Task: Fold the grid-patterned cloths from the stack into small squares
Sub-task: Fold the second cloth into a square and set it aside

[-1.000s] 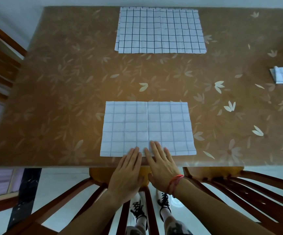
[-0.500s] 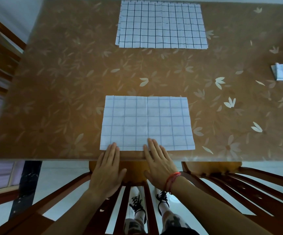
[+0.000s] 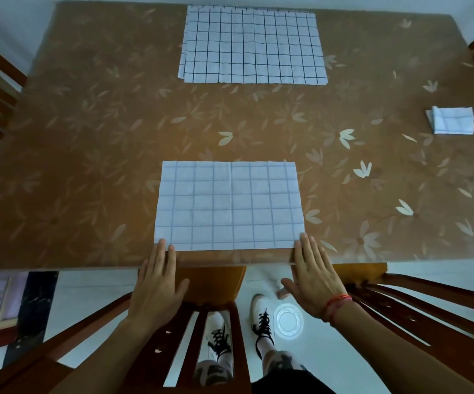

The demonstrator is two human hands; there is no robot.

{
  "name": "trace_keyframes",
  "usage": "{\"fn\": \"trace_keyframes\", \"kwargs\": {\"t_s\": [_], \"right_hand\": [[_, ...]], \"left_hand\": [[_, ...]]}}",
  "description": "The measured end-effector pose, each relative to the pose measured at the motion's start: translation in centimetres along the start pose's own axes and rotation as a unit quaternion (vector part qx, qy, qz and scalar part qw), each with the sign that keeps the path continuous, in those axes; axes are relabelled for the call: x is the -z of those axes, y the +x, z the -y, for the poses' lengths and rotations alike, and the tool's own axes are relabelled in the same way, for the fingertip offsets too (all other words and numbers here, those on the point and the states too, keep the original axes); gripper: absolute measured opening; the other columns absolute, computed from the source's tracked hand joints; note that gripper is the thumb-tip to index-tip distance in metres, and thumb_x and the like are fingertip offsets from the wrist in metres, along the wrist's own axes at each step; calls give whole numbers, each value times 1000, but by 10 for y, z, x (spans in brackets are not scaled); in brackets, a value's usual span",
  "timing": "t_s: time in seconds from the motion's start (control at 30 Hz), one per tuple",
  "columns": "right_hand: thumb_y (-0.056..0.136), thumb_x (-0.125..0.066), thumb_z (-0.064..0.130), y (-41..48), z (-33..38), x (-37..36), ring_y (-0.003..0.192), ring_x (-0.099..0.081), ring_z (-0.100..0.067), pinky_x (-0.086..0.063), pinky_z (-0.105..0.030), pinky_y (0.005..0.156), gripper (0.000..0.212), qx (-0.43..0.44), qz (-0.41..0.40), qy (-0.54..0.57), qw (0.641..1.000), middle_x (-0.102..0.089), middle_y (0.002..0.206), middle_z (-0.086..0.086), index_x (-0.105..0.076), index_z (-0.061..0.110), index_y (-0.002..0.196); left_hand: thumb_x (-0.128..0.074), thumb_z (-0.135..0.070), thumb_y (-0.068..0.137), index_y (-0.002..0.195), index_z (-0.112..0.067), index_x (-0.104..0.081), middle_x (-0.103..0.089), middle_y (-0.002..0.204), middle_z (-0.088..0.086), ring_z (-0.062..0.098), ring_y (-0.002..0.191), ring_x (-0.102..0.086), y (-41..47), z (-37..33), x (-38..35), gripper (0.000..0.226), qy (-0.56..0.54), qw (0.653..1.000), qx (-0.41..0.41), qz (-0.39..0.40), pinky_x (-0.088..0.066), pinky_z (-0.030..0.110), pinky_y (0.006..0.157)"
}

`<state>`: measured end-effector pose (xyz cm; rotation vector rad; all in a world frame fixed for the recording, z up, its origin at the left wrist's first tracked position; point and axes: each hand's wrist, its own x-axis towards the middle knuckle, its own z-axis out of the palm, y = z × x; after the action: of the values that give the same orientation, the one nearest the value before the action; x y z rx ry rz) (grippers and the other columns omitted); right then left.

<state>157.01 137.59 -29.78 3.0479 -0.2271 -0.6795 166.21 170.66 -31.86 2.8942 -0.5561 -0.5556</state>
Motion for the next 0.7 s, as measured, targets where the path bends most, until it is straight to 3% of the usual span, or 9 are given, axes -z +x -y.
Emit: {"fn": "trace_keyframes", "kwargs": {"t_s": [0.13,0.2,0.3,0.4,0.5,0.63,0.7], "right_hand": [[85,-31,59,2,3,3,141,-27,-36,-33,-48,111,86,-11,-4,10,1000,-25,153,-23,-31,-5,143],[86,-32,57,4,2,6,143,-23,-35,-29,-46,113,84,-4,-4,14,1000,-21,154,-22,-29,-4,145],[88,-40,54,7,-2,14,145,-19,-34,-23,-45,117,82,15,-4,26,1000,-18,156,-18,-24,0,148],[87,-46,50,12,-8,28,135,-36,-30,-36,-43,109,68,23,-17,57,998,-33,149,-11,-39,9,140],[88,-46,43,27,-14,48,119,-49,-26,-46,-38,95,42,0,-16,140,990,-48,132,-4,-58,18,119],[88,-55,31,54,-26,81,99,-63,-24,-49,-30,88,32,-150,1,332,931,-69,102,-3,-66,18,115],[86,-56,22,66,-35,88,79,-61,-23,-50,-28,75,15,-250,40,485,837,-71,69,-2,-70,17,88]], "left_hand": [[-20,-56,89,150,-6,-27,-13,161,13,28,147,-13,2,-12,13,79,-18,999,22,-19,-20,50,117],[-28,-52,90,144,-4,-38,-28,155,16,32,141,-27,11,-29,21,72,-26,998,10,-53,-31,52,112],[-39,-44,92,144,-7,-40,-29,155,15,31,142,-27,29,-67,26,64,-38,996,-38,-76,-32,50,112],[-38,-41,97,145,-13,-40,-24,157,13,29,145,-22,47,-105,25,56,-63,995,-64,-51,-28,47,113],[-40,-36,97,136,-18,-49,-36,150,11,28,138,-31,59,-123,20,44,-65,995,-59,-42,-38,47,103],[-55,-29,90,123,-21,-57,-49,139,9,27,127,-45,63,-125,14,34,-34,996,-57,-57,-46,44,90],[-60,-27,88,121,-22,-57,-50,137,8,26,125,-46,63,-123,13,33,-35,996,-60,-62,-46,44,89]]}}
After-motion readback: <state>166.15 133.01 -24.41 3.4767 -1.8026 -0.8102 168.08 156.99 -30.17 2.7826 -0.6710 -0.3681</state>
